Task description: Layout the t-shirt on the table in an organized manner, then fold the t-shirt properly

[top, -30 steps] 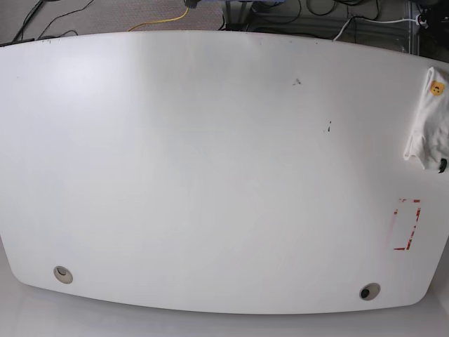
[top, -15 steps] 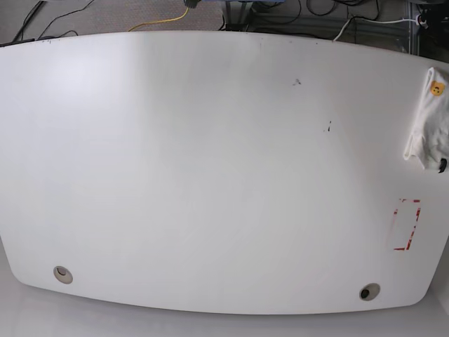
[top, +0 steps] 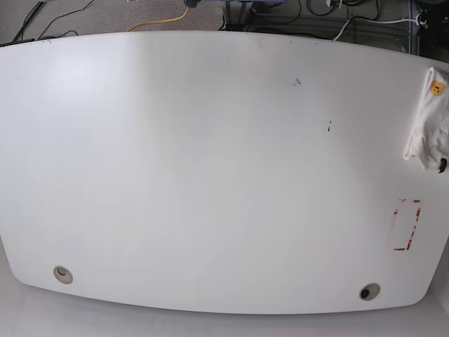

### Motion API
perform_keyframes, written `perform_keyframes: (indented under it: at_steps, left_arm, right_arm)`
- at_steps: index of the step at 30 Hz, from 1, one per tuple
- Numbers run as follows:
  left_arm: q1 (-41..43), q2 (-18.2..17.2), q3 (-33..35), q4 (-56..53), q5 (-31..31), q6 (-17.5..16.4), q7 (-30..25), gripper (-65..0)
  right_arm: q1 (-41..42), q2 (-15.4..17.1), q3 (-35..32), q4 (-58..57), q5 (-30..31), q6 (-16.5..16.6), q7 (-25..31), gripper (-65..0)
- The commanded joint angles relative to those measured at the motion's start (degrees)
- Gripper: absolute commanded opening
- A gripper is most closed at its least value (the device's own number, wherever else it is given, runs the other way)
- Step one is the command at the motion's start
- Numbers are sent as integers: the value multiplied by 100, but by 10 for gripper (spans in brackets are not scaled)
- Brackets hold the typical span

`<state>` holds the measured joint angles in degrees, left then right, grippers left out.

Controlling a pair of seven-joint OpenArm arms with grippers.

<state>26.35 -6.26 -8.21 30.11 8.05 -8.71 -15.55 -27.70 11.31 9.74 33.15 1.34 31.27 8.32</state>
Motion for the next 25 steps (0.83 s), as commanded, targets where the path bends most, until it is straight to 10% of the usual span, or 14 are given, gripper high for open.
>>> perform_keyframes:
  at_steps: [1, 25]
  left_arm:
    - [-239, -46, -1, -395, 8, -4, -76, -574]
    - [-1751, 15, 667, -2839, 17, -4, -67, -514]
  right_arm:
    - [111, 60, 15, -242, 11, 43, 34, -644]
    - [691, -37, 6, -462, 2, -318, 34, -642]
